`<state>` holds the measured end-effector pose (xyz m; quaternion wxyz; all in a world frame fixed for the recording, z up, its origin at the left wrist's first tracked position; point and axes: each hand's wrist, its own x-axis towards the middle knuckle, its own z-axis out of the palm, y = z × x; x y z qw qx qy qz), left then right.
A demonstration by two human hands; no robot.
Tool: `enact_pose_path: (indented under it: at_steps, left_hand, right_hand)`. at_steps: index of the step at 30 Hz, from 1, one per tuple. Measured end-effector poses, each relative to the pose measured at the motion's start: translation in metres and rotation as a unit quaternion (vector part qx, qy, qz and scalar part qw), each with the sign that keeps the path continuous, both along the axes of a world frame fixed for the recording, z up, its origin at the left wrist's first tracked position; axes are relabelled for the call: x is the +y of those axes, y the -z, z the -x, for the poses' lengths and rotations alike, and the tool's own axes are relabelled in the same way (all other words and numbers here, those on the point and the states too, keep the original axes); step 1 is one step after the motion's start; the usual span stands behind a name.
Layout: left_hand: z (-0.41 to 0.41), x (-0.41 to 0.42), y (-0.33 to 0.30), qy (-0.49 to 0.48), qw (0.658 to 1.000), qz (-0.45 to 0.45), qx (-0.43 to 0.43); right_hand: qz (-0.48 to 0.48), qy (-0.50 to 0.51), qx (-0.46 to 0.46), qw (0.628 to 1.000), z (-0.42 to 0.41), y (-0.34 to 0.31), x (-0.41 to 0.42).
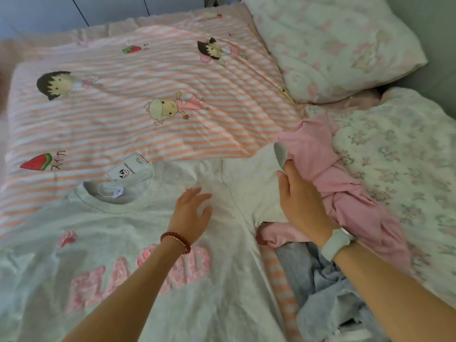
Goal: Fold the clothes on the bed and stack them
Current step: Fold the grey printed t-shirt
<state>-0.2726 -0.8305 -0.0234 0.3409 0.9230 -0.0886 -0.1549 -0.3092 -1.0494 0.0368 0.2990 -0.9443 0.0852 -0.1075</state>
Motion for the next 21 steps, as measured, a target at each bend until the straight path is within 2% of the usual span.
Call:
enact_pose_path:
  at_steps: [2, 3, 5, 6, 7, 8, 9, 11, 13, 15, 16, 17, 19, 21]
  left_hand:
    - [0.005, 0.020, -0.014, -0.133, 0.979, 0.142, 0.054]
    - [0.008, 0.033, -0.020, -0.209, 0.944, 0.224, 0.121]
    - [0.011, 0.063, -0.029, -0.327, 0.818, 0.366, 0.300]
    - [0.015, 0.081, -0.029, -0.354, 0.757, 0.403, 0.371]
    - [0.020, 0.096, -0.027, -0.363, 0.725, 0.415, 0.413]
    - [0.025, 0.108, -0.024, -0.362, 0.718, 0.408, 0.433]
    - [0.030, 0.115, -0.021, -0.357, 0.726, 0.390, 0.439]
    - [0.035, 0.117, -0.017, -0.344, 0.770, 0.335, 0.421]
    - [0.034, 0.109, -0.014, -0.309, 0.843, 0.261, 0.355]
    - [0.028, 0.098, -0.011, -0.249, 0.928, 0.141, 0.239]
    - [0.024, 0.093, -0.010, -0.232, 0.951, 0.093, 0.184]
    - [0.021, 0.088, -0.010, -0.232, 0.957, 0.077, 0.159]
    - [0.013, 0.081, -0.010, -0.242, 0.950, 0.098, 0.173]
    - [0.008, 0.078, -0.014, -0.208, 0.956, 0.101, 0.182]
  right_hand:
    - [0.041, -0.085, -0.051, 0.994, 0.003, -0.024, 0.034]
    - [0.021, -0.139, -0.039, 0.989, 0.006, -0.030, 0.056]
    - [-0.043, -0.254, 0.067, 0.964, 0.013, -0.032, 0.097]
    - [-0.064, -0.302, 0.143, 0.940, 0.019, -0.026, 0.115]
    - [-0.064, -0.337, 0.201, 0.917, 0.027, -0.020, 0.129]
    - [-0.046, -0.353, 0.212, 0.910, 0.035, -0.012, 0.138]
    - [-0.018, -0.346, 0.188, 0.919, 0.043, -0.003, 0.142]
    - [0.061, -0.305, 0.158, 0.937, 0.059, 0.014, 0.141]
    - [0.119, -0.293, 0.183, 0.931, 0.074, 0.029, 0.135]
    - [0.185, -0.307, 0.182, 0.916, 0.086, 0.037, 0.132]
    - [0.203, -0.299, 0.161, 0.919, 0.089, 0.038, 0.130]
    - [0.212, -0.282, 0.143, 0.925, 0.090, 0.039, 0.127]
    - [0.215, -0.248, 0.115, 0.938, 0.088, 0.041, 0.123]
    - [0.227, -0.226, 0.105, 0.942, 0.083, 0.043, 0.119]
